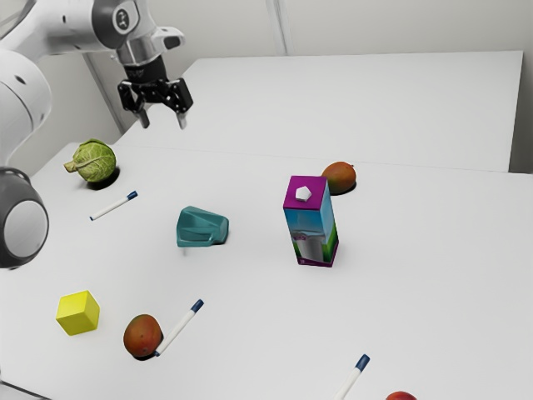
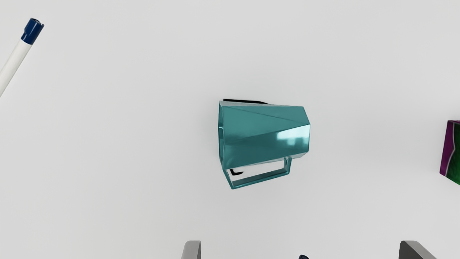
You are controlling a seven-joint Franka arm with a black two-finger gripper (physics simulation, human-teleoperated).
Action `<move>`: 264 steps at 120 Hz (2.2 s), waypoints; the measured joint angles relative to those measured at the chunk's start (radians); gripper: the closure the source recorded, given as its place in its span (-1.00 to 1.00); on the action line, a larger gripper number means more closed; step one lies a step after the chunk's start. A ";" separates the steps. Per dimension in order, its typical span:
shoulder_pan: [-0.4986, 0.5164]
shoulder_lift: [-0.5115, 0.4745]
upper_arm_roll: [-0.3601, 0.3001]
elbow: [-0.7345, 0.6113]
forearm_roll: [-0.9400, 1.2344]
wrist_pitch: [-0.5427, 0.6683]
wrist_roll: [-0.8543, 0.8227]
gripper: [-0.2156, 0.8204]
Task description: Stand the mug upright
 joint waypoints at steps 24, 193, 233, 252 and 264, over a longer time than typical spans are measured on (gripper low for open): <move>-0.005 -0.007 0.005 -0.002 0.000 0.008 0.002 -0.58; 0.131 -0.031 0.064 -0.732 -0.723 0.682 0.499 -0.58; 0.148 0.008 0.066 -0.734 -0.924 0.627 0.660 -0.58; 0.149 0.017 0.074 -0.757 -1.010 0.576 0.712 -0.58; 0.149 0.023 0.076 -0.761 -1.044 0.547 0.740 -0.58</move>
